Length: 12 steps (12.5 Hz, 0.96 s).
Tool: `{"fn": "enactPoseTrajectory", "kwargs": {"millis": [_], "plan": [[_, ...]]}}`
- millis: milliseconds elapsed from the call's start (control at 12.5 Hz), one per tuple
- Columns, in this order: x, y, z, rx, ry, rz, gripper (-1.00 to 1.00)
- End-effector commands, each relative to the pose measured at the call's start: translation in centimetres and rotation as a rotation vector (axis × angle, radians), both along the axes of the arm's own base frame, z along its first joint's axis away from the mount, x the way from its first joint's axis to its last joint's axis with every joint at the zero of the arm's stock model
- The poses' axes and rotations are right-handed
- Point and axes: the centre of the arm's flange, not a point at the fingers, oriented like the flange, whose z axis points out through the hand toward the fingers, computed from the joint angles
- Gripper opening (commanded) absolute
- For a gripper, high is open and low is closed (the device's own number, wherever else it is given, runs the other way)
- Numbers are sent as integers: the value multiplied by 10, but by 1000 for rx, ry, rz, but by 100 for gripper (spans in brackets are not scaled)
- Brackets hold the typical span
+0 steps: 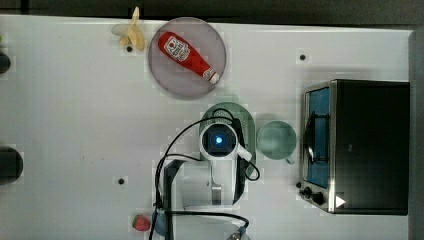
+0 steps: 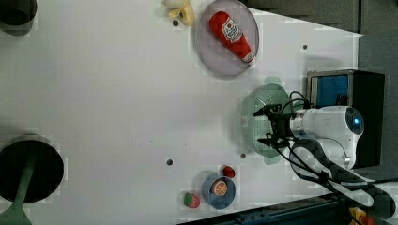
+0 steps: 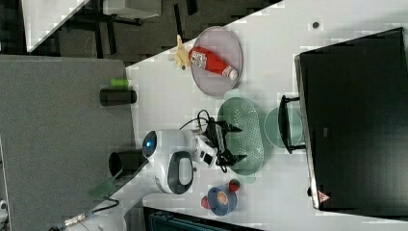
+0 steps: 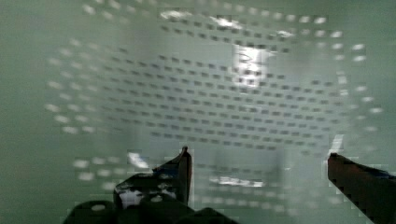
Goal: Drag strainer right to left.
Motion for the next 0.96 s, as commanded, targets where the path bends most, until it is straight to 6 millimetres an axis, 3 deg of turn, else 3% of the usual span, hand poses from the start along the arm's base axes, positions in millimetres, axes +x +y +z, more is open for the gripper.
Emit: {"fn": "enactPoseTrajectory", "kwargs": {"millis": [80, 240, 960], "plan": [[16, 14, -1, 1, -99, -68, 100], [12, 22, -14, 6, -84, -52, 100], [5, 80, -20, 37, -61, 12, 100]]}}
